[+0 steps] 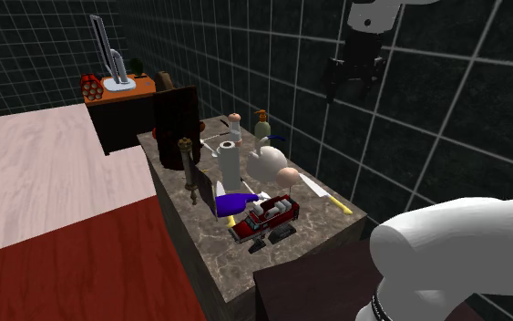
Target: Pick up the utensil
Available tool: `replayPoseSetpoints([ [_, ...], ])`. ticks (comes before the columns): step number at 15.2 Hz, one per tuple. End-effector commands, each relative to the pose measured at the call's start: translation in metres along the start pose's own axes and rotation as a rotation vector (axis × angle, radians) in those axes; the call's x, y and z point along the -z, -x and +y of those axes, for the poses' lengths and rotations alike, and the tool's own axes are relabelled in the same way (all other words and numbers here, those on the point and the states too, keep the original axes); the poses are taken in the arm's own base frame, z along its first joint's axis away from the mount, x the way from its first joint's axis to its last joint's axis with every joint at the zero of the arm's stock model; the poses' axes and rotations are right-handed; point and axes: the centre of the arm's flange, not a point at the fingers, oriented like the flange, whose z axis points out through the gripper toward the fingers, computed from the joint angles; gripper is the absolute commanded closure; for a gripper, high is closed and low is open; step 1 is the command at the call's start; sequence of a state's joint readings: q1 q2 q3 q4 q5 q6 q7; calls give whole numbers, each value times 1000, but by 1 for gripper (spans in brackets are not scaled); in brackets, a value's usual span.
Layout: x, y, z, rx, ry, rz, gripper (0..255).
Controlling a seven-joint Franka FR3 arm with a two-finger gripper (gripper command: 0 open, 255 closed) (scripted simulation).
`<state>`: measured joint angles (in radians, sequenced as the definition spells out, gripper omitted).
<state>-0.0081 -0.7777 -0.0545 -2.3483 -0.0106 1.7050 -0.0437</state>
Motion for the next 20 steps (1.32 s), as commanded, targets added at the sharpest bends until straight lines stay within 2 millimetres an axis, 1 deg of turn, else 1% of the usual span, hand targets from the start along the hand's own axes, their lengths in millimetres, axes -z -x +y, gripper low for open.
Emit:
replayPoseSetpoints([
  [1, 0, 0, 0, 0, 0, 0, 0],
  [10, -99, -57, -29, 61, -5, 4, 0],
  [20, -209, -119, -67, 130, -11, 8, 0],
])
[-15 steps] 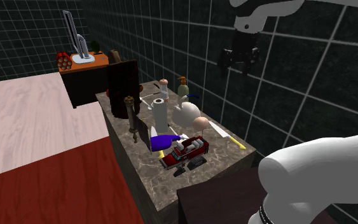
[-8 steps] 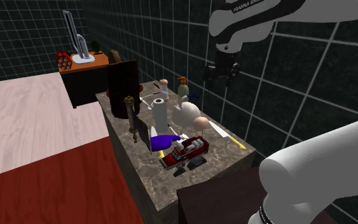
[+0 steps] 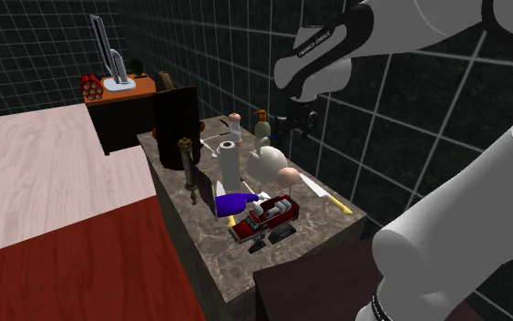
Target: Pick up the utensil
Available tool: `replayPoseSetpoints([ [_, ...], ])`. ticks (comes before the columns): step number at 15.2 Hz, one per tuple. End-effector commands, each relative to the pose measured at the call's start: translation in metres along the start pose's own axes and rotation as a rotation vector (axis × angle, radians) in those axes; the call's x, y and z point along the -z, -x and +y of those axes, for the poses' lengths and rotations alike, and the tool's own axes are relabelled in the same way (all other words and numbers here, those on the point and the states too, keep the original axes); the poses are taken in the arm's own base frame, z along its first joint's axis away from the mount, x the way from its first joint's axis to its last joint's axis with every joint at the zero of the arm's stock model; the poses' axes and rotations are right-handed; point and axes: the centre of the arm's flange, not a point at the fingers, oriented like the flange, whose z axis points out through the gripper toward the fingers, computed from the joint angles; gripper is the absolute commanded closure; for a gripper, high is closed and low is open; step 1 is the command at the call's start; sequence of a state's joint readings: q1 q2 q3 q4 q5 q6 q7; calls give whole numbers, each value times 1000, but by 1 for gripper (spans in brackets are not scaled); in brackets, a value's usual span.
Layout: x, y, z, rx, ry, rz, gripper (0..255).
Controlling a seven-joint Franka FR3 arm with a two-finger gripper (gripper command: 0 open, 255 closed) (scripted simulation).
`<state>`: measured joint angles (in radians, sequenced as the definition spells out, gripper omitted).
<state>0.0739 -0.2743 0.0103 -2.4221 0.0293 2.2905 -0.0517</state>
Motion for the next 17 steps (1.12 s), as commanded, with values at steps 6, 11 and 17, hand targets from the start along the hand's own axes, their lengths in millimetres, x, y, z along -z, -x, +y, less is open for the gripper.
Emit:
replayPoseSetpoints([
  [6, -79, -44, -22, 48, -4, 4, 0],
  [11, -134, -75, -40, 82, -7, 7, 0],
  [17, -200, -112, -63, 123, -10, 9, 0],
])
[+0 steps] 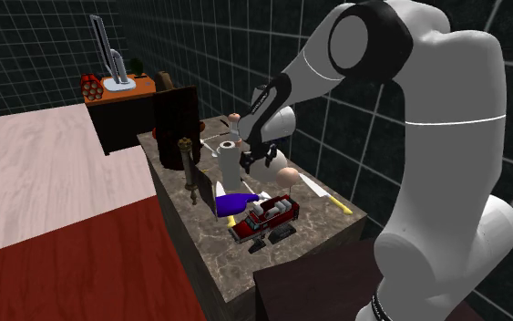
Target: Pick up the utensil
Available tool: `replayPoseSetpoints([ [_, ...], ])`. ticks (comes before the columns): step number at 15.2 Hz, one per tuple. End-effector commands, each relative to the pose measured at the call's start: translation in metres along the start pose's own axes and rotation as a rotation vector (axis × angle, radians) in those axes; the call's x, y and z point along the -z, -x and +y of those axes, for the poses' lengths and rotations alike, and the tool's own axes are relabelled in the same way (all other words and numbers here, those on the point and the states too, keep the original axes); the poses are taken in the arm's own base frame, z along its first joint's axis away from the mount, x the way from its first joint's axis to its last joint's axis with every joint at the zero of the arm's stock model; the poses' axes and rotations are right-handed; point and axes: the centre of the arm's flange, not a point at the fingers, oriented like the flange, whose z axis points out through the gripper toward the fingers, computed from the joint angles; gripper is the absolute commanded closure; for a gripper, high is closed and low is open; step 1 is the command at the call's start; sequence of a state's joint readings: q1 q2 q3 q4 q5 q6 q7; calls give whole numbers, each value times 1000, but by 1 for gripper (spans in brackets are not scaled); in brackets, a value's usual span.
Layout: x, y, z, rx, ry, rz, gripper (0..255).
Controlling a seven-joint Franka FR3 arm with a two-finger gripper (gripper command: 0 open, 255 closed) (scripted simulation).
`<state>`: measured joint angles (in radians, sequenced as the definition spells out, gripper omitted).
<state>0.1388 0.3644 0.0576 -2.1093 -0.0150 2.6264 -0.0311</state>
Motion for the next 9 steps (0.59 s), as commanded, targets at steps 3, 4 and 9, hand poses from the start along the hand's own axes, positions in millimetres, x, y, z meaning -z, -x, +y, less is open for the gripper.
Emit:
replayPoseSetpoints([
  [3, -46, -26, -13, 27, -2, 2, 0],
  [4, -57, -32, -16, 34, -3, 2, 0],
  [9, -87, -35, -18, 40, -3, 2, 0],
])
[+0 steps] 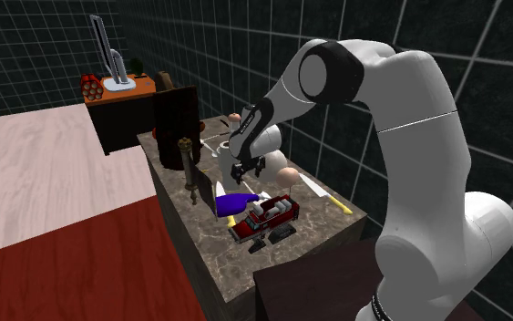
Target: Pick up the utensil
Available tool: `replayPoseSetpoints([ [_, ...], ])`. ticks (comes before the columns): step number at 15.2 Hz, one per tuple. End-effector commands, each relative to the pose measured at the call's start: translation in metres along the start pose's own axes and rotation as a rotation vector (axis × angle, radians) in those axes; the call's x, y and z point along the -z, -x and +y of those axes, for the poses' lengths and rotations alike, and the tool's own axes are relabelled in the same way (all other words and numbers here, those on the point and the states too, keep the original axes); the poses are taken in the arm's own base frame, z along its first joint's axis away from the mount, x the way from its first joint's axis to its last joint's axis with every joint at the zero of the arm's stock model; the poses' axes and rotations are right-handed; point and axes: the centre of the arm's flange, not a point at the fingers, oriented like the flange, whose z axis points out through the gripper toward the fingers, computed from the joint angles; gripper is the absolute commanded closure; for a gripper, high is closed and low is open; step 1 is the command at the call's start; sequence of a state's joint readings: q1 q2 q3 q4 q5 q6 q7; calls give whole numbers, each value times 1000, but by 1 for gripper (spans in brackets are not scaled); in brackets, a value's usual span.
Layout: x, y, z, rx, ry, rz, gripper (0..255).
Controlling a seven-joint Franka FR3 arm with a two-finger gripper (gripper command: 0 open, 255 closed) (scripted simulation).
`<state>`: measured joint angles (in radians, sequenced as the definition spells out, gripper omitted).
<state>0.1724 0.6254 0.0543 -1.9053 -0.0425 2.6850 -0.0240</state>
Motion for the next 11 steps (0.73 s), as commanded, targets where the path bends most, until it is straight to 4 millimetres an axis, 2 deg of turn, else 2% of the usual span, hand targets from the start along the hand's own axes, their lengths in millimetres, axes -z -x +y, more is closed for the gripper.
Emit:
replayPoseSetpoints([
  [1, -12, 2, -2, 0, 0, 0, 0],
  [5, -25, 4, -1, 0, 0, 0, 0],
  [6, -25, 5, -1, 1, 0, 0, 255],
  [11, -25, 5, -1, 1, 0, 0, 255],
])
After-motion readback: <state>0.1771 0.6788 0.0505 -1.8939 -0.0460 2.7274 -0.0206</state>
